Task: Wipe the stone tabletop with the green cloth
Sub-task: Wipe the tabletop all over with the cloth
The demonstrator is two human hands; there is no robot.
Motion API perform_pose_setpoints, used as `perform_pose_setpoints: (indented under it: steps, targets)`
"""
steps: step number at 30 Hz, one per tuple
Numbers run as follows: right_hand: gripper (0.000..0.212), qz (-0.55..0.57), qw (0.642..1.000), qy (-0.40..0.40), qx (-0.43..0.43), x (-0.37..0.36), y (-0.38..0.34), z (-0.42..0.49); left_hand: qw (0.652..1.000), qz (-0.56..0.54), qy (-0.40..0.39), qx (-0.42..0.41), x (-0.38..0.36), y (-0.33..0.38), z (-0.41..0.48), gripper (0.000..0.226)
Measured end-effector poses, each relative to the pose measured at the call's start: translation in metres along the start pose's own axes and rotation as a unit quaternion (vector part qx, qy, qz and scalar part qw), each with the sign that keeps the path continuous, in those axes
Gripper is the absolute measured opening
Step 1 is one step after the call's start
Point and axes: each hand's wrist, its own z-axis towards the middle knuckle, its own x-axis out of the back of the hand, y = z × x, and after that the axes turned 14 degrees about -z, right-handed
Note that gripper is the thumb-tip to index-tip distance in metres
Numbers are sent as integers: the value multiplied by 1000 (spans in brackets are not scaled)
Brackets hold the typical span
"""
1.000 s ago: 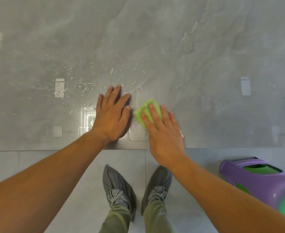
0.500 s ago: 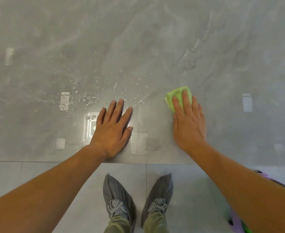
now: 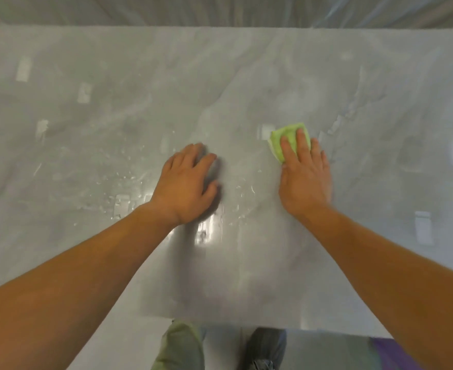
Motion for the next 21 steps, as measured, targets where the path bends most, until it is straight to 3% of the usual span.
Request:
perform_pose_setpoints:
  steps: [5, 15, 17, 21]
  targets:
    - [66, -15, 1000, 14, 7, 5, -10, 59, 1000, 27, -5, 8, 33, -31, 77, 69]
    - [59, 25, 989, 26, -146, 36, -28, 239, 996, 86, -29, 0, 78, -85, 194, 67]
    - [63, 8, 993, 33, -112, 36, -51, 248, 995, 94, -22, -14, 77, -90, 194, 70]
    - [58, -13, 996, 19, 89, 32, -53, 238, 995, 96, -21, -19, 77, -93, 192, 71]
